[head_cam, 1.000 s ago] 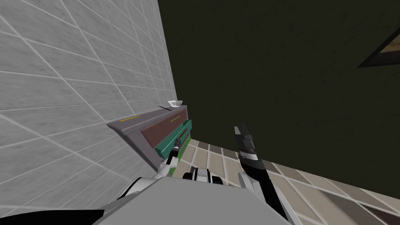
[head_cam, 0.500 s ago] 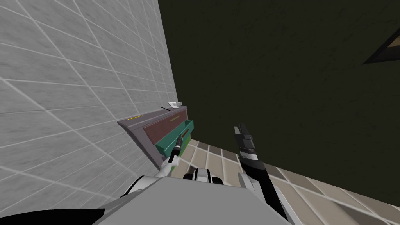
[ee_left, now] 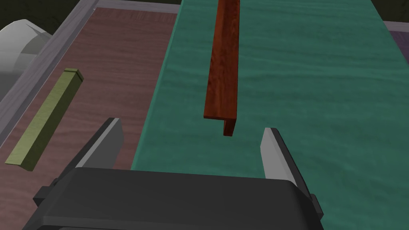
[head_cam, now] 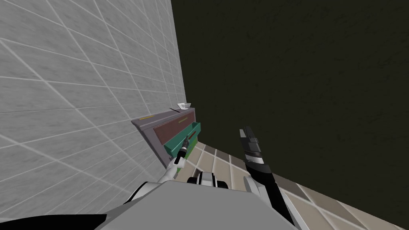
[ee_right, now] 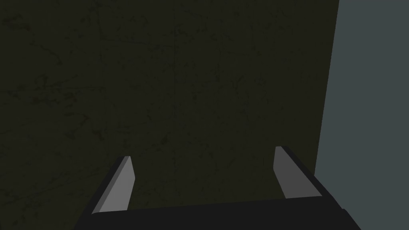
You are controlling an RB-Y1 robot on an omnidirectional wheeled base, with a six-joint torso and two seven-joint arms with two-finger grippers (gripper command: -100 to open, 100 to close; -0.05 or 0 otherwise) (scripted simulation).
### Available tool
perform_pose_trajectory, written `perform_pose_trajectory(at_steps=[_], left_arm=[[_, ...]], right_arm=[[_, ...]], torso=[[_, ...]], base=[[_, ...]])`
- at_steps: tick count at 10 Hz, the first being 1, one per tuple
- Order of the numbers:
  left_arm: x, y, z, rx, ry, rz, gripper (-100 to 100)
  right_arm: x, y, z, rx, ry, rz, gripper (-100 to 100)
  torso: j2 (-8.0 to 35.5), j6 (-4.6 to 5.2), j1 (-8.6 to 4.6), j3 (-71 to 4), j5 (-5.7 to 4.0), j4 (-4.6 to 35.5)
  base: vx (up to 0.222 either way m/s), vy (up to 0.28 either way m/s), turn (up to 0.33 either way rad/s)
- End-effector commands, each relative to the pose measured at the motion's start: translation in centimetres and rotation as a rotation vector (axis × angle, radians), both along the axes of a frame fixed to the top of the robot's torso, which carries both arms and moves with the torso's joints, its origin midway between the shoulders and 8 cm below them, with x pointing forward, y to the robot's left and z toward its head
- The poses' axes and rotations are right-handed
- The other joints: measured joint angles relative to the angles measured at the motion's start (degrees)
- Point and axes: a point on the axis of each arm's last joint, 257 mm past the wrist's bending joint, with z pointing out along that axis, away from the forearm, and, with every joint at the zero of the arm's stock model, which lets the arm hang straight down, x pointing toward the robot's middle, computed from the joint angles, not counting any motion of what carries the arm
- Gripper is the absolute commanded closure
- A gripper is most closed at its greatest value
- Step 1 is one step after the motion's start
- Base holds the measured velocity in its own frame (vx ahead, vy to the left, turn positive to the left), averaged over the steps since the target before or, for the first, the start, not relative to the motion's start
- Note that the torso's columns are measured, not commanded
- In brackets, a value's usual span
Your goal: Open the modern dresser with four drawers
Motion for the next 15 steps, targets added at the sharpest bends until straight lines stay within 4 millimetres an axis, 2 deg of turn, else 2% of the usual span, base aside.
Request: perform_pose_trajectory(at_steps=[1, 2, 3, 4, 5, 6, 7, 8, 9, 10, 13, 15], left_arm=[[0.9, -2.0, 0.4, -0.007, -0.001, -0.047, -100], [0.9, -2.1, 0.4, 0.0, 0.0, -0.053, -100], [1.5, -3.6, 1.0, -0.014, -0.002, -0.083, -100], [1.5, -3.9, 0.9, -0.001, 0.0, -0.093, -100], [2.1, -5.3, 1.5, -0.016, -0.002, -0.12, -100], [2.1, -5.6, 1.4, -0.001, 0.0, -0.131, -100], [2.6, -7.0, 2.0, -0.016, -0.002, -0.155, -100], [2.6, -7.3, 2.0, 0.001, 0.001, -0.166, -100], [3.1, -8.6, 2.6, -0.014, -0.001, -0.188, -100], [3.0, -8.9, 2.5, 0.005, 0.002, -0.199, -100], [3.9, -11.6, 3.7, -0.002, 0.002, -0.248, -100], [3.7, -11.7, 3.0, 0.008, 0.015, -0.251, -100]], right_arm=[[0.0, 0.0, 0.0, 0.0, 0.0, 0.0, 0], [0.0, 0.0, 0.0, 0.0, 0.0, 0.0, 0], [0.0, 0.0, 0.0, 0.0, 0.0, 0.0, 0], [0.0, 0.0, 0.0, 0.0, 0.0, 0.0, 0], [0.0, 0.0, 0.0, 0.0, 0.0, 0.0, 0], [0.0, 0.0, 0.0, 0.0, 0.0, 0.0, 0], [0.0, 0.0, 0.0, 0.0, 0.0, 0.0, 0], [0.0, 0.0, 0.0, 0.0, 0.0, 0.0, 0], [0.0, 0.0, 0.0, 0.0, 0.0, 0.0, 0], [0.0, 0.0, 0.0, 0.0, 0.0, 0.0, 0], [0.0, 0.0, 0.0, 0.0, 0.0, 0.0, 0], [0.0, 0.0, 0.0, 0.0, 0.0, 0.0, 0]], torso=[[0.0, 0.0, 0.09, 0.0, 0.03, 0.0], [0.0, -0.07, 0.16, 0.0, 0.05, 0.0], [-0.1, -0.01, 0.16, 0.0, 0.06, 0.0], [-0.1, -0.04, 0.14, 0.0, 0.05, 0.0], [-0.1, 0.0, 0.13, -0.1, 0.05, 0.0], [-0.1, -0.05, 0.15, -0.1, 0.04, 0.0], [-0.1, 0.0, 0.12, 0.0, 0.04, 0.0], [0.0, -0.04, 0.11, 0.0, 0.04, 0.0], [0.0, 0.0, 0.13, 0.0, 0.04, 0.0], [0.0, -0.11, 0.13, 0.0, -0.02, 0.1], [0.3, -0.07, 0.08, 0.2, -0.04, 0.2], [0.5, -0.13, 0.11, 0.3, -0.06, 0.3]], base=[[0.016, -0.015, 0.263], [0.016, -0.018, 0.145], [0.016, -0.019, 0.241], [0.02, -0.017, 0.133], [0.026, -0.013, 0.31], [0.022, -0.02, 0.116], [0.021, -0.024, 0.213], [0.018, -0.023, 0.132], [0.02, -0.021, 0.252], [0.024, -0.02, 0.152], [0.021, -0.021, 0.22], [0.014, -0.016, 0.061]])
